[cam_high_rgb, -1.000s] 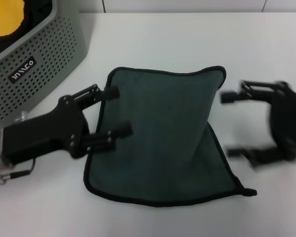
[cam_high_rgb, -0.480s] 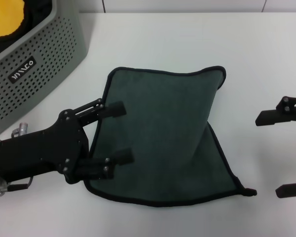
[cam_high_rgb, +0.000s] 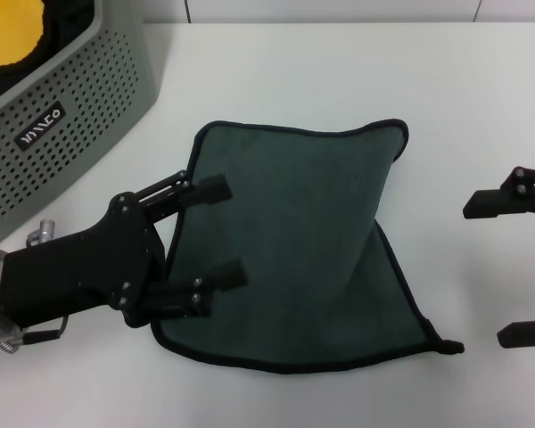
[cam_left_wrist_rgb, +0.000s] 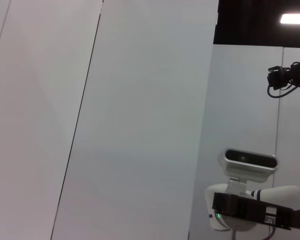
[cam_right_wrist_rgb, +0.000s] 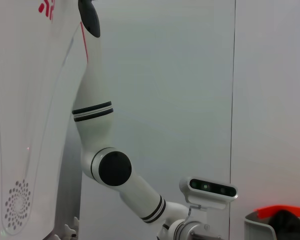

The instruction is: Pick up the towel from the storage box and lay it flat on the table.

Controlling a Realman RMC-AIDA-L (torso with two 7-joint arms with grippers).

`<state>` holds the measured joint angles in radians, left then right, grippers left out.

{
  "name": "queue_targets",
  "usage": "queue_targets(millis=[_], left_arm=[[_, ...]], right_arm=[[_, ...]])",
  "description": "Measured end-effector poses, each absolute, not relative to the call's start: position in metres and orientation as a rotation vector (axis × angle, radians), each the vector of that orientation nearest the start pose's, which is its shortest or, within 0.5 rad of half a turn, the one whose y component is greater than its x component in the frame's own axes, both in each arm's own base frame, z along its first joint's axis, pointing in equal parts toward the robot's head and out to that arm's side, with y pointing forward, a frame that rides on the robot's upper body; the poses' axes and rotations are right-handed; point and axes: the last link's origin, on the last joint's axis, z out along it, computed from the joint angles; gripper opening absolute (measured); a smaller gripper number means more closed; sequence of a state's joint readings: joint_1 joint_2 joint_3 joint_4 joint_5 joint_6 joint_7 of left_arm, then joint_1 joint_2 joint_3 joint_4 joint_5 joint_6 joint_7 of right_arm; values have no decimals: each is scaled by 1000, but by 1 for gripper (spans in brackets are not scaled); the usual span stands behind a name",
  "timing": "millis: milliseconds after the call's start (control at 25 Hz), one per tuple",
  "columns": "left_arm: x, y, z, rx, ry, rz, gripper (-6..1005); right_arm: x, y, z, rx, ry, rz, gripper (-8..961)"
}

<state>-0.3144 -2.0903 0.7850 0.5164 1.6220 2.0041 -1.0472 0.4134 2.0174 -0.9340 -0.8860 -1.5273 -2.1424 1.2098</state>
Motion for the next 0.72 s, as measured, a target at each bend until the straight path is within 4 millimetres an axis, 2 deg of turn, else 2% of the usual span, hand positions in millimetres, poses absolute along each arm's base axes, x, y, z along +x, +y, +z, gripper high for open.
queue_targets(millis=[720], left_arm=[[-258,229,8,-2572,-265,-1436,888]], right_arm=[[204,259,64,-2849,-239,1384,885]])
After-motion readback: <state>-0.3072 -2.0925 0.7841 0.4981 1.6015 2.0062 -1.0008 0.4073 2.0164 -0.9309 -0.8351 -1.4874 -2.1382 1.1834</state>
